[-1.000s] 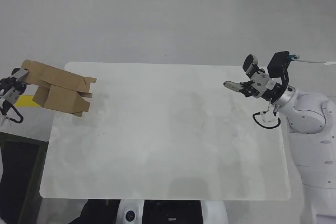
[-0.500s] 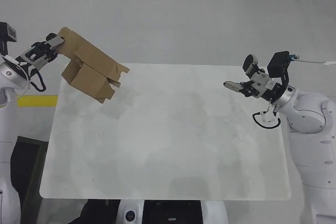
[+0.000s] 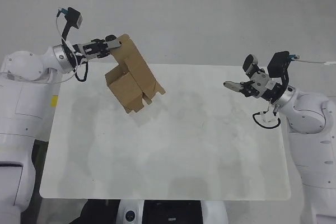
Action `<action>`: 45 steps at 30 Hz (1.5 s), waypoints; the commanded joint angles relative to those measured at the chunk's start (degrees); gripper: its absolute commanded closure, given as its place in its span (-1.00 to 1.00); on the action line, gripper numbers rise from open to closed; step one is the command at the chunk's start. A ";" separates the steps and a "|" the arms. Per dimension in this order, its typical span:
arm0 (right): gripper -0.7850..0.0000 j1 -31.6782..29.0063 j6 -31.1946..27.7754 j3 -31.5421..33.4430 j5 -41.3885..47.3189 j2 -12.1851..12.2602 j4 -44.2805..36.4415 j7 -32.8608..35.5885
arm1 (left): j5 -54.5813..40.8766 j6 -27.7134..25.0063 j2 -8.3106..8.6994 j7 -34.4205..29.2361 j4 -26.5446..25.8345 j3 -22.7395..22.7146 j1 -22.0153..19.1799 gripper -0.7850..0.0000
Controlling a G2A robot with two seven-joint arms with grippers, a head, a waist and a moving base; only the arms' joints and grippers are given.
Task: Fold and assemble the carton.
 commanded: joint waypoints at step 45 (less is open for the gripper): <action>-1.00 18.85 -4.79 -43.54 52.28 -2.26 23.73 22.82 | -4.15 -8.31 -6.23 -7.16 -6.42 13.63 0.50 1.00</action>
